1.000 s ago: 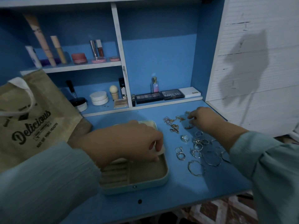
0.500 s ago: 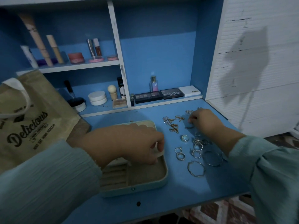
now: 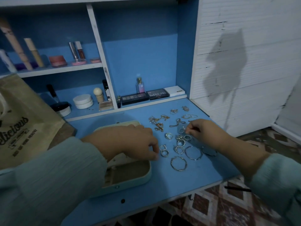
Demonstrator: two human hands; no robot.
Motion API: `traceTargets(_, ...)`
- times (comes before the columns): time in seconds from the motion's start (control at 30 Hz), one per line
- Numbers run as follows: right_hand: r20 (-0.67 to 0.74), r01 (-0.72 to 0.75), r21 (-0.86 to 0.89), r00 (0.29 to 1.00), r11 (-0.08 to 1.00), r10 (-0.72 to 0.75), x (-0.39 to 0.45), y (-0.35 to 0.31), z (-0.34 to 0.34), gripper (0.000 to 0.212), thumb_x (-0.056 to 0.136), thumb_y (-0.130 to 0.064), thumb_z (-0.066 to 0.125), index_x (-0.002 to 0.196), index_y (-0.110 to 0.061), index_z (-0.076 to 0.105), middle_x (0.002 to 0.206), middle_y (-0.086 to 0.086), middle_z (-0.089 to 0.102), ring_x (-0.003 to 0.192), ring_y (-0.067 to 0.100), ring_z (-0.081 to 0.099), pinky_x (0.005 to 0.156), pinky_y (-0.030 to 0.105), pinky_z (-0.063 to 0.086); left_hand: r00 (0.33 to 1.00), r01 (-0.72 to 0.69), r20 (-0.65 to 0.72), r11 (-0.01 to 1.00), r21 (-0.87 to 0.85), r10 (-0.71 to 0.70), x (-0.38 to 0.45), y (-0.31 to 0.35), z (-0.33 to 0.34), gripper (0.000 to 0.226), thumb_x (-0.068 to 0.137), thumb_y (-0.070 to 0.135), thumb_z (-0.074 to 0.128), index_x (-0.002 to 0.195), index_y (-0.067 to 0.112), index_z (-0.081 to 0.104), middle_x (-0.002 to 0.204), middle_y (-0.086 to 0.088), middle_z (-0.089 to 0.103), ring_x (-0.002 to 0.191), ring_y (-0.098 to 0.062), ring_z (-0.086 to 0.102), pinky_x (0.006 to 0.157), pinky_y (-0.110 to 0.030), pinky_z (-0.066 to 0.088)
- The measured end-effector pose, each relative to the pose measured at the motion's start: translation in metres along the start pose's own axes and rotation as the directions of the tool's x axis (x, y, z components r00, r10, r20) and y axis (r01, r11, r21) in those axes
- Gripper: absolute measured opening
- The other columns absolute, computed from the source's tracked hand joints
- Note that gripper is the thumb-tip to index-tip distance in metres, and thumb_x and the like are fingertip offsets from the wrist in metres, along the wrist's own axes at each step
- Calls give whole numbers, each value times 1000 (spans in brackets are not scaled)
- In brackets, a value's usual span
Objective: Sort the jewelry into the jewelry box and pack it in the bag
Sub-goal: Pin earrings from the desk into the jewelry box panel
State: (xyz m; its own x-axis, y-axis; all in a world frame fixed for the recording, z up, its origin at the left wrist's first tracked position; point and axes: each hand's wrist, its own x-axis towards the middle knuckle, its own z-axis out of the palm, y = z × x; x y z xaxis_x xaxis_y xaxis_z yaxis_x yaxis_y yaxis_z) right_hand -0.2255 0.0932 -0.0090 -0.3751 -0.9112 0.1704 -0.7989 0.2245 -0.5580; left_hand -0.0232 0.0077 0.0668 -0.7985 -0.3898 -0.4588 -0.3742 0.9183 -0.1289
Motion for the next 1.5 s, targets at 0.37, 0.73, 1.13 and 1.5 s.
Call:
traceTargets(0.37,-5,57,30,998,998,-57,-21,10,-9,21,88,-6,59,105,-12,70,92,-8,57,85,6,52,77,13,36,966,170,-186,983,-74,-181,86,2,-2,33,90,42,52,104,17,69,105,1,65,98,-19,60,75,-29,44)
traceTargets(0.73,-129,176,-10,976,984,-176,-45,21,12,16,84,-7,64,98,-9,72,83,-9,50,82,8,48,74,10,32,956,245,-162,969,-19,-245,101,6,9,25,82,37,63,101,21,67,102,4,63,92,-16,58,68,-28,41)
traceTargets(1.13,-287,155,116,951,981,-116,-69,-19,38,20,76,-12,57,86,-8,74,80,8,64,78,18,57,72,24,44,960,136,-214,969,-206,-181,61,11,-8,6,86,16,53,82,20,56,78,1,49,73,-16,46,54,-23,33)
traceTargets(1.5,-206,162,237,972,958,-113,-90,-77,67,22,93,-17,54,106,-10,70,106,8,61,103,16,53,78,2,28,921,98,-310,910,-403,-237,-18,4,6,17,88,25,57,75,32,49,84,16,52,78,-4,50,64,-20,38)
